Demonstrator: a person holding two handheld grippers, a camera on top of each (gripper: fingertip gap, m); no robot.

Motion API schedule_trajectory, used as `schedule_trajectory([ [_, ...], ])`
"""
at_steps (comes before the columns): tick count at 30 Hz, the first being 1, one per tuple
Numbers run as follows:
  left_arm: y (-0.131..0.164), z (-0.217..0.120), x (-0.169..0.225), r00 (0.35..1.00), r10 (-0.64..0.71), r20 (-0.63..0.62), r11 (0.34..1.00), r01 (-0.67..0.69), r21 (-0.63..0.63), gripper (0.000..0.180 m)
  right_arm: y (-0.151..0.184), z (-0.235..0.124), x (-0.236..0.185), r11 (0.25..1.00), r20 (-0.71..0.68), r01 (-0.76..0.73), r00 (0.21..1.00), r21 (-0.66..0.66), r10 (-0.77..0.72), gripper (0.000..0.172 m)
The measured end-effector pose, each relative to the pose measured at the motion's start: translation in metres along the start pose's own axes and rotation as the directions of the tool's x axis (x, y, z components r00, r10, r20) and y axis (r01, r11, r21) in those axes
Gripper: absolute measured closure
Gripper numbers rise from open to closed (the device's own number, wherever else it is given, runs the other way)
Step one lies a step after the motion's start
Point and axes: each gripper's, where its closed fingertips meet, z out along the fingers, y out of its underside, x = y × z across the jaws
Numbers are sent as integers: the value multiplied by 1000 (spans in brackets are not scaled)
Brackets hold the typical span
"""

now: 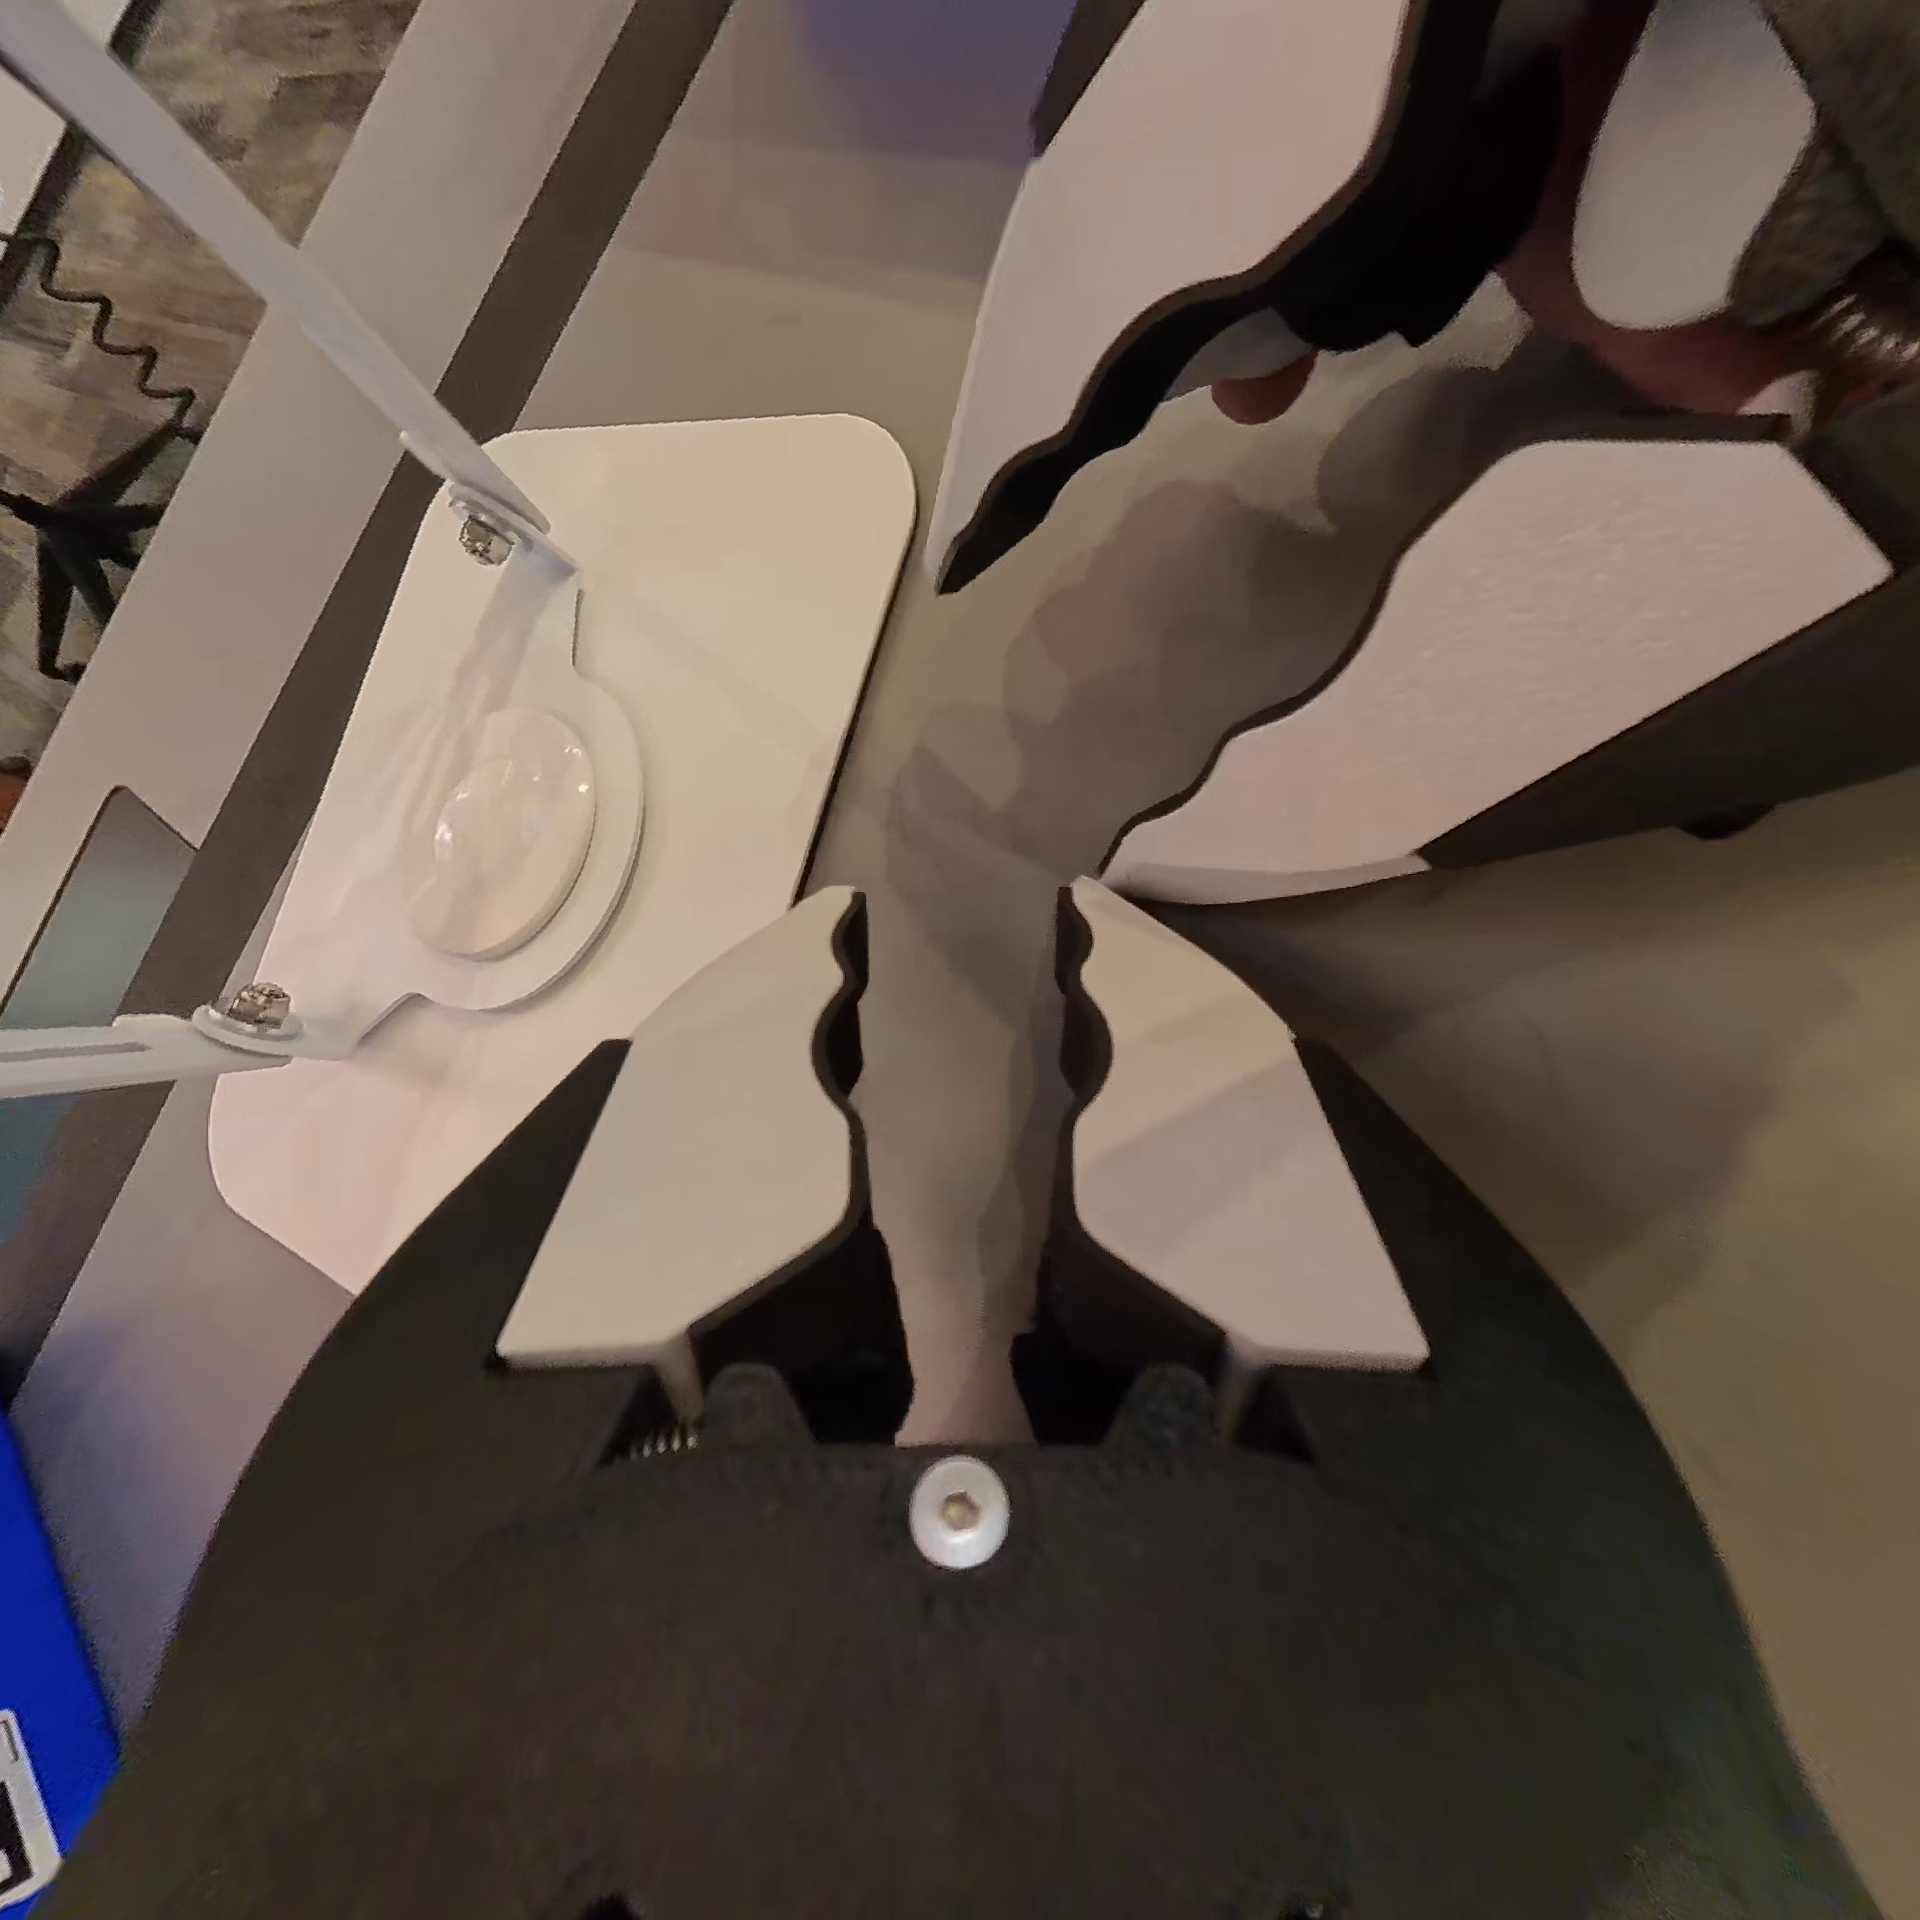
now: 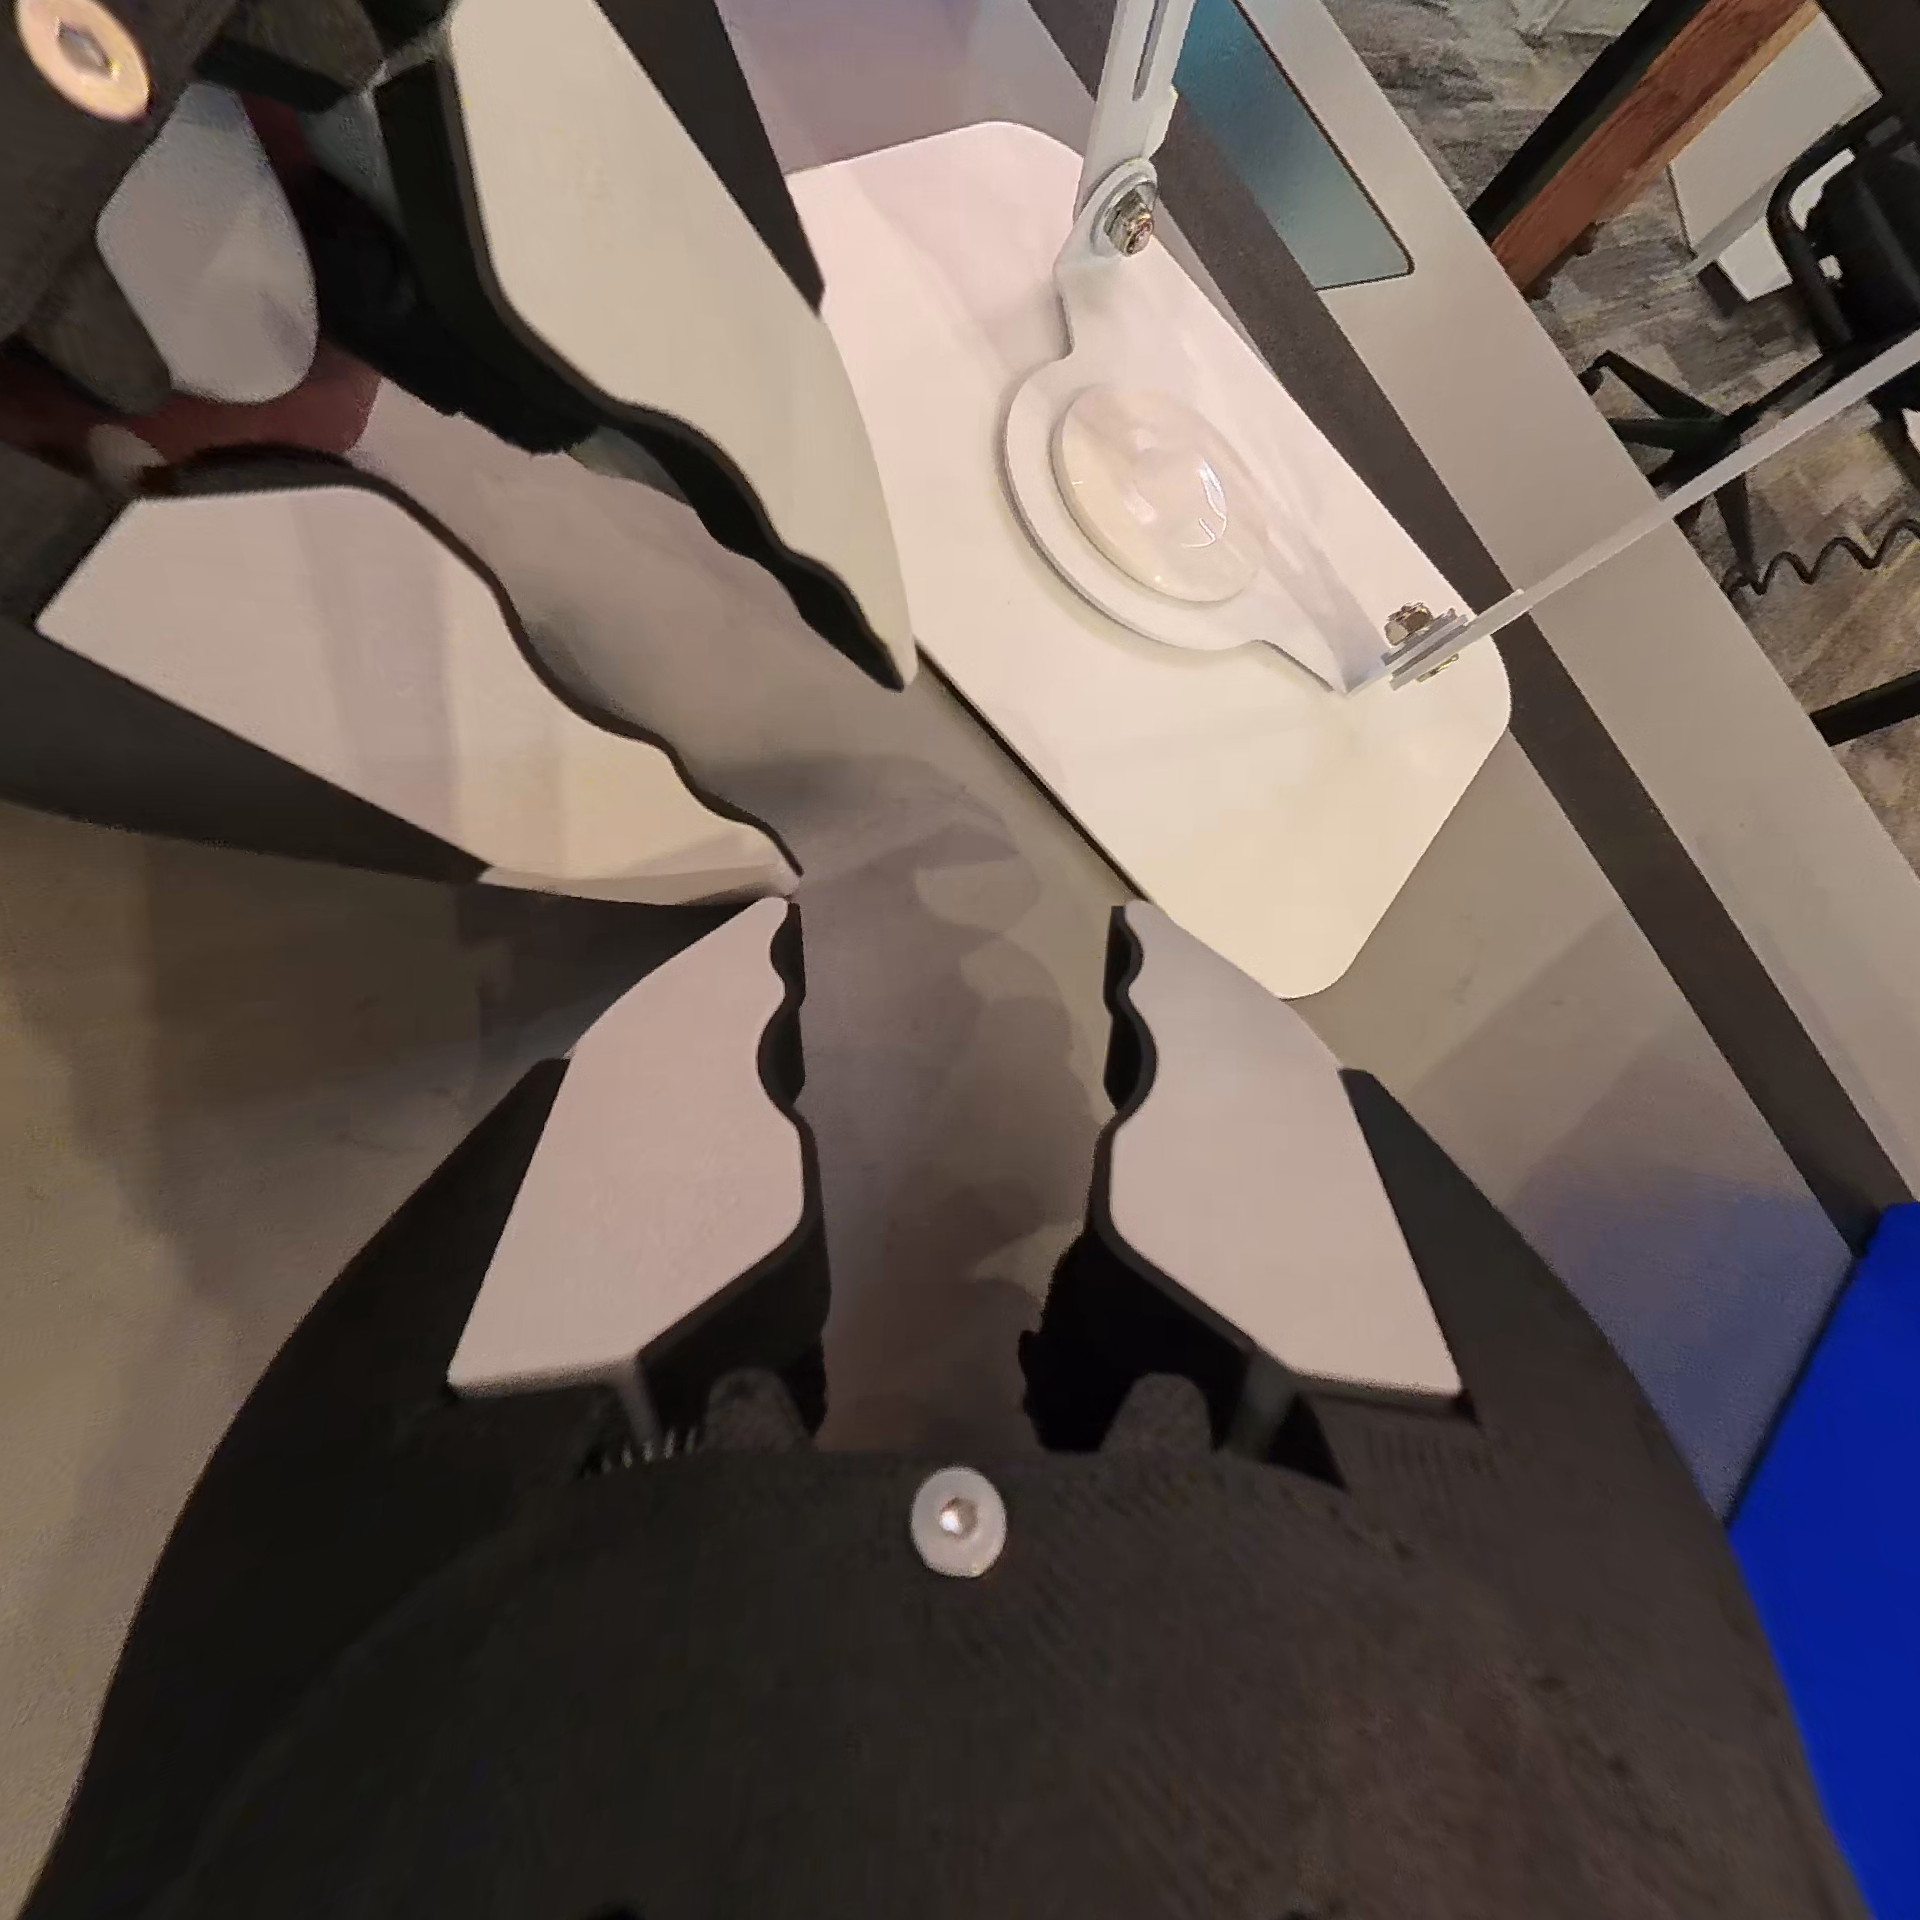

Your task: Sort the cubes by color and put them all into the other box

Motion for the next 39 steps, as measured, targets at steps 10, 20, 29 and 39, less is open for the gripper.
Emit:
schedule_trajectory([
  [10, -1, 2, 6, 998, 56, -3, 998, -56, 0, 161, 0, 0, -3, 1000, 11, 16, 1000, 5, -16, 120],
  [20, -1, 2, 7, 998, 58, -7, 998, -58, 3, 162, -1, -1, -3, 1000, 8, 22, 1000, 9, -23, 119],
  [29, -1, 2, 7, 999, 44, -22, 999, -44, 3, 164, -1, -1, -5, 999, 15, 40, 999, 16, -41, 121],
  [39, -2, 3, 8, 999, 39, -28, 999, -39, 0, 165, -1, -2, -5, 999, 13, 43, 999, 20, -43, 119],
])
